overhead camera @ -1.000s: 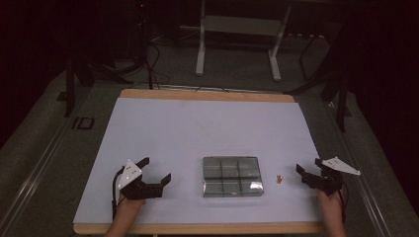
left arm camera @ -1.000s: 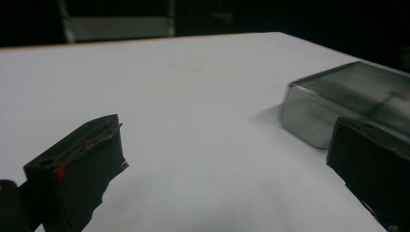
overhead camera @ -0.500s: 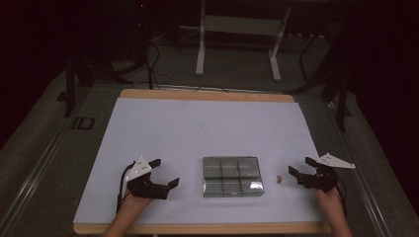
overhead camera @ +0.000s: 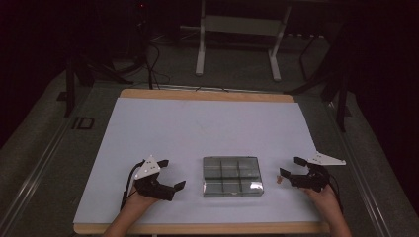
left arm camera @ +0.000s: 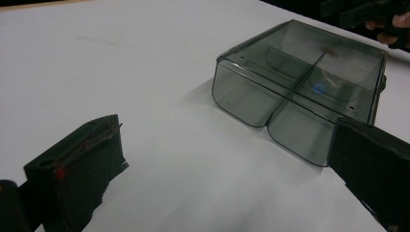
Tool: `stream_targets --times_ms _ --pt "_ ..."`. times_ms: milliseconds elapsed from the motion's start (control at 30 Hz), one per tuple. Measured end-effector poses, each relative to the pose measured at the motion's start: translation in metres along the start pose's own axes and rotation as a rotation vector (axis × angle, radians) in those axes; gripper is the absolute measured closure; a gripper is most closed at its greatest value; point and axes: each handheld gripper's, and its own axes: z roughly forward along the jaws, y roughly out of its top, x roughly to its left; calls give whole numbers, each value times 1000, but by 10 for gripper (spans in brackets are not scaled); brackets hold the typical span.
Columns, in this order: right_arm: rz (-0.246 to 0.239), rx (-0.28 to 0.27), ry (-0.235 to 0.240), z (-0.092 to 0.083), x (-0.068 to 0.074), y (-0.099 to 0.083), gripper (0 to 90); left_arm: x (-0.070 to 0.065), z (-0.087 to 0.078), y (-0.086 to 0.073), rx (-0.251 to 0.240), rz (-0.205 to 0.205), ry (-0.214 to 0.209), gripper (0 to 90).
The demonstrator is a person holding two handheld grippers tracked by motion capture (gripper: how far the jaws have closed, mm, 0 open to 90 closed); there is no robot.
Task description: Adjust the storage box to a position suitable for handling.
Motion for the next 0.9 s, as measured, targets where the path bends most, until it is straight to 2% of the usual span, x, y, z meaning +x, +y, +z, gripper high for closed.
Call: stream_targets --times_ms 300,400,467,567,633,767,833,867,900 --pt "-88 8 123 7 12 3 232 -6 8 6 34 44 -49 3" --pt "-106 8 177 10 16 3 258 -9 10 7 45 56 -73 61" --pt "-128 13 203 12 18 2 290 -11 12 7 59 71 -79 64" --pt "-152 23 244 14 20 1 330 -14 15 7 70 88 -92 144" --pt "-168 32 271 16 21 0 344 -16 17 6 83 109 -111 162" --pt "-177 40 307 18 22 -2 391 -20 22 6 106 142 -142 256" --pt "-192 48 317 19 23 -2 434 -23 25 6 119 152 -137 278" --pt "-194 51 325 19 24 -2 456 -24 26 6 122 157 -132 335" --pt "-203 56 330 19 25 -2 480 -24 27 7 130 161 -135 348"
